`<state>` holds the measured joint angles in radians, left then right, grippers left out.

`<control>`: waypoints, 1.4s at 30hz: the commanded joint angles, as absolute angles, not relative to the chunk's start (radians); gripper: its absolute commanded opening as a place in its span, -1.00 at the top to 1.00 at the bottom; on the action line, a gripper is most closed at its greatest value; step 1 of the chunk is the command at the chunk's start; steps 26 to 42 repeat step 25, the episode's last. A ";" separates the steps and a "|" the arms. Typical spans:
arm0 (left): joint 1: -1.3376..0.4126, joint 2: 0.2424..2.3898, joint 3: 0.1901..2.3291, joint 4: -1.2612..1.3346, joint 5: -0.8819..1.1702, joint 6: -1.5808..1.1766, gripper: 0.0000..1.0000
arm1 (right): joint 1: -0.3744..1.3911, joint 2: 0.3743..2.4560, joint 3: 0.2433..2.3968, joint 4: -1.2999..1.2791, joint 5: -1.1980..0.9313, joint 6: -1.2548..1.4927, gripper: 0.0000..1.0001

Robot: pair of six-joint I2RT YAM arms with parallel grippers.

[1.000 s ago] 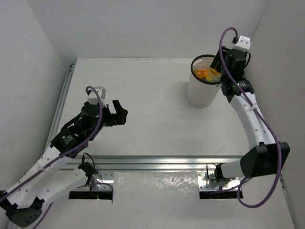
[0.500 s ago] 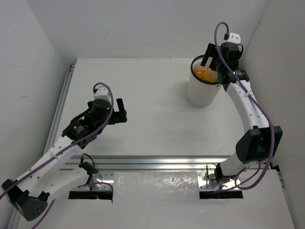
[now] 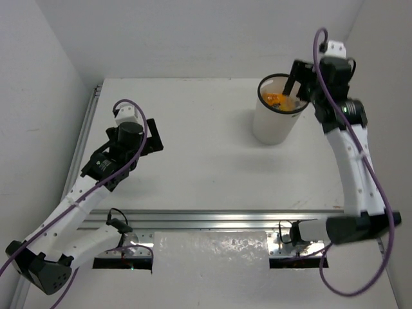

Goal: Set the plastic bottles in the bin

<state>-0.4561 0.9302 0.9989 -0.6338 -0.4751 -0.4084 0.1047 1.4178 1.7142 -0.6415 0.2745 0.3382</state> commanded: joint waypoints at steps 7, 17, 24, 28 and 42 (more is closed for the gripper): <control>-0.443 0.796 0.982 -0.660 -0.681 -0.454 -1.00 | 0.129 0.798 1.101 -0.710 -0.107 0.354 -0.98; -0.443 0.601 0.773 -0.586 -0.793 -0.472 -0.99 | 0.129 0.434 0.829 -0.766 0.037 0.252 -0.98; -0.443 0.558 0.736 -0.552 -0.787 -0.460 -0.99 | 0.129 0.365 0.726 -0.726 0.049 0.238 -0.98; -0.443 0.561 0.735 -0.552 -0.775 -0.456 -0.99 | 0.130 0.364 0.724 -0.721 0.049 0.238 -0.98; -0.443 0.561 0.735 -0.552 -0.775 -0.456 -0.99 | 0.130 0.364 0.724 -0.721 0.049 0.238 -0.98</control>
